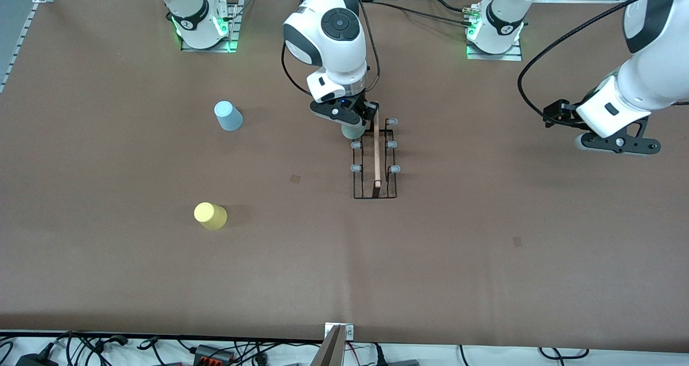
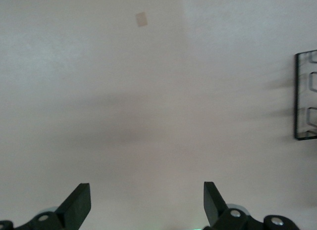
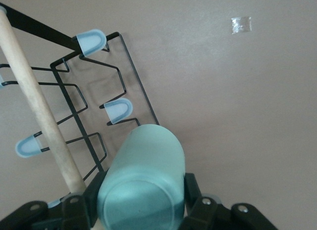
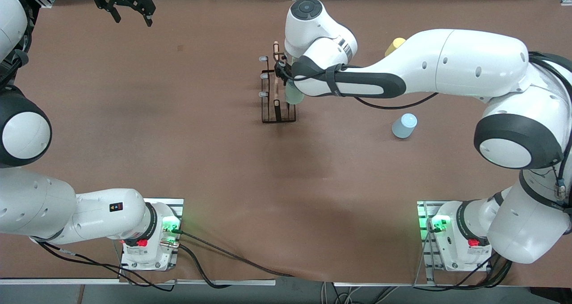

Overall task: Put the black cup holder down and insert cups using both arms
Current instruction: 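Lower the teal cup onto a holder peg and open the right gripper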

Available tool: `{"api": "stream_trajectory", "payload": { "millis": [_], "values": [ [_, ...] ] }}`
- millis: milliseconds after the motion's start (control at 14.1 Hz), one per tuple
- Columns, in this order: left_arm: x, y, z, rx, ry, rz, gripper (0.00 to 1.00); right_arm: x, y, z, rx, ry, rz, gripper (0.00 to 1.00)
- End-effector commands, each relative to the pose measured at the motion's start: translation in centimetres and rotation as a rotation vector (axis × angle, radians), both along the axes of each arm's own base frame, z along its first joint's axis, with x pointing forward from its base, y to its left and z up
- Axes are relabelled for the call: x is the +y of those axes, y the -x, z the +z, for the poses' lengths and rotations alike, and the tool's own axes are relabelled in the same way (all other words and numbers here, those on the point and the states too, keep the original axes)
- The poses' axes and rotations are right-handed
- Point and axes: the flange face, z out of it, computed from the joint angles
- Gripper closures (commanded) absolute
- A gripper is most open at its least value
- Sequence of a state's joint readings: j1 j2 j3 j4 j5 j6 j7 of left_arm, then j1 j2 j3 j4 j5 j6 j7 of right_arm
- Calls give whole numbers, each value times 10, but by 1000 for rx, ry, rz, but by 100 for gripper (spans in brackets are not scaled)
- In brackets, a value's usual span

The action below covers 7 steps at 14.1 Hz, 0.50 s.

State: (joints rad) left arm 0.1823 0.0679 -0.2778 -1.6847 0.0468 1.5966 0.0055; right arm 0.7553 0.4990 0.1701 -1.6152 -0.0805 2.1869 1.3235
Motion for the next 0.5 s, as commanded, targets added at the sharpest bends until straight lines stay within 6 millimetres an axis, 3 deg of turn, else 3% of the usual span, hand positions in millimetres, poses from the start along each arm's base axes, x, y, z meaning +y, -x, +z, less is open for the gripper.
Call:
{"api": "stream_trajectory", "payload": {
  "millis": [0,213,427],
  "values": [
    [20,3,17,-63,73,44,0,9,-1,-9,-13,3,-3,0],
    [26,15,41,-138,68,53,0,1,-12,10,-35,-14,-3,0],
    [23,28,50,-178,69,50,0,-38,-43,47,-58,-11,-42,0]
  ]
}}
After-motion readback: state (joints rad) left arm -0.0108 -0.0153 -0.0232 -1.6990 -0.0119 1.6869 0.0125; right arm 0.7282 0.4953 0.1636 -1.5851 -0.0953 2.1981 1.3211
